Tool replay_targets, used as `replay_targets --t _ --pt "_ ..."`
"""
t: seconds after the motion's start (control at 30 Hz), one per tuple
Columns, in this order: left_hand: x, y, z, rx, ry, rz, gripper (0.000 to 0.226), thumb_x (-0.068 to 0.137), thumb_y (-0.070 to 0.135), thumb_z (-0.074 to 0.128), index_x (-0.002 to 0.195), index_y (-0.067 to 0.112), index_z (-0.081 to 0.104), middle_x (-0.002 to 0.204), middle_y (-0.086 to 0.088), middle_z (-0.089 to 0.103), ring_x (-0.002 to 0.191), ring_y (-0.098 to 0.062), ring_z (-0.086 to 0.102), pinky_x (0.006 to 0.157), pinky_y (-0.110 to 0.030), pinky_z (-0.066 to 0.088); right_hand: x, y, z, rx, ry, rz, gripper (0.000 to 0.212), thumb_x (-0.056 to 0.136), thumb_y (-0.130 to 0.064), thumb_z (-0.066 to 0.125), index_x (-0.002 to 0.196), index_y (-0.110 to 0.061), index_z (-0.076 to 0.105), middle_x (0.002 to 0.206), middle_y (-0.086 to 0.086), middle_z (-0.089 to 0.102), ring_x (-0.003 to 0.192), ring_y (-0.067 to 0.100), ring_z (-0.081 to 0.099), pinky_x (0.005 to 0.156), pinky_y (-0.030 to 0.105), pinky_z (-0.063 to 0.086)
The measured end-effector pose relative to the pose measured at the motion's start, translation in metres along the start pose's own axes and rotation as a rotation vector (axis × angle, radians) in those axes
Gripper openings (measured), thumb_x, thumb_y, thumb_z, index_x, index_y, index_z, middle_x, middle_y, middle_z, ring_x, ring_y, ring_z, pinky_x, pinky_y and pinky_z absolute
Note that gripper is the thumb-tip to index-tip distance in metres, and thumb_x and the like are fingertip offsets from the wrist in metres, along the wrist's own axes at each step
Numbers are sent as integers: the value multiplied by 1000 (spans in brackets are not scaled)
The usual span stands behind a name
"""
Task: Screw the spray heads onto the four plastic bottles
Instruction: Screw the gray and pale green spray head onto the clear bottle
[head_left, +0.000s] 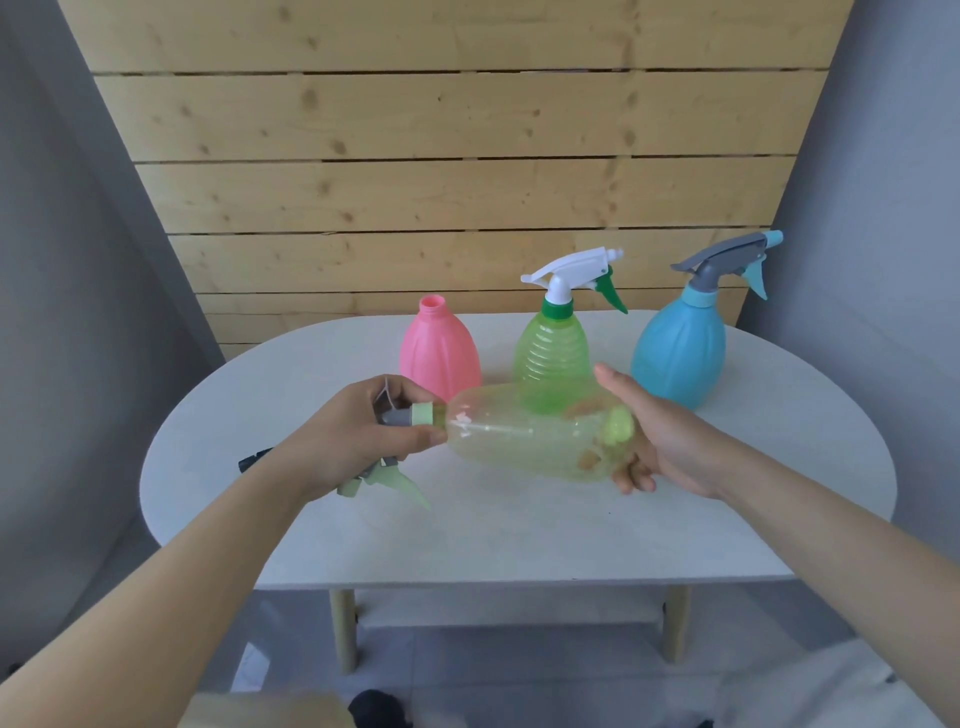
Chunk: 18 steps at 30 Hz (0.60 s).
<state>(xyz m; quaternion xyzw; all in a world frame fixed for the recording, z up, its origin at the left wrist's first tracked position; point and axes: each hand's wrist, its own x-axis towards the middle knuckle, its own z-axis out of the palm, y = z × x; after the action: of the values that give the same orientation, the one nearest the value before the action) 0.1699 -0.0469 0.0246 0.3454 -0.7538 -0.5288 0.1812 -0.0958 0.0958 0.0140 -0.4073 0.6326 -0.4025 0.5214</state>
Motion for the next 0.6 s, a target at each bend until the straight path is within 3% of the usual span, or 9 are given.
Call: replay_targets --t 0.07,0.1,0.2,0.27,0.33,0.4,0.47,0.53,0.6 --pt "0 -1 2 3 -12 -14 33 62 32 78 89 18 65 47 11 52 44 -5 47 37 -16 32 -1 2 1 -27 -42 82 84 61 -83 34 114 -24 61 82 21 69 52 26 63 42 24 44" --pt "0 -1 3 -7 -9 -34 34 61 33 78 88 17 65 48 10 52 44 -6 47 39 -18 32 -1 4 1 18 -78 63 82 64 -81 35 120 -26 57 94 20 70 65 29 69 49 28 50" --pt "2 1 3 -78 0 -79 51 55 41 78 87 5 63 50 6 50 49 -11 42 51 -27 27 -1 5 3 270 -109 -98 64 74 -52 65 133 -38 43 134 6 52 105 29 64 71 40 57" --pt "3 2 3 -96 -4 -71 58 53 42 78 91 2 61 51 5 49 50 -11 41 52 -28 26 1 5 1 282 -65 -186 64 71 -29 75 128 -36 47 127 6 53 97 32 66 62 36 56" --pt "2 3 6 -69 -6 -43 49 57 38 79 94 11 61 51 8 51 47 -7 46 44 -21 30 -1 -1 1 174 -27 -122 57 70 -51 67 119 -25 52 104 13 64 69 31 69 44 29 48" --pt "2 4 10 -36 -13 -4 43 59 35 79 92 15 60 51 11 52 46 -6 48 39 -18 33 -2 -3 0 48 -34 53 80 63 -82 47 111 -18 56 82 17 70 52 27 63 41 26 44" --pt "2 3 12 -21 -10 -10 40 59 36 79 90 16 61 53 10 53 47 -7 48 39 -19 34 -3 0 0 71 -93 109 87 59 -86 40 115 -21 56 89 17 71 68 30 69 50 31 52" --pt "3 5 10 -33 2 -51 39 61 35 78 90 16 62 53 7 53 47 -7 48 39 -19 32 -2 3 1 189 -89 -25 73 61 -72 58 124 -37 51 117 4 63 96 25 67 68 39 58" --pt "4 4 7 -45 -1 -81 37 62 35 77 89 15 62 51 7 52 46 -7 47 38 -17 31 -3 3 2 145 -15 -173 67 63 -46 79 122 -49 47 129 -11 50 108 17 63 77 34 57"
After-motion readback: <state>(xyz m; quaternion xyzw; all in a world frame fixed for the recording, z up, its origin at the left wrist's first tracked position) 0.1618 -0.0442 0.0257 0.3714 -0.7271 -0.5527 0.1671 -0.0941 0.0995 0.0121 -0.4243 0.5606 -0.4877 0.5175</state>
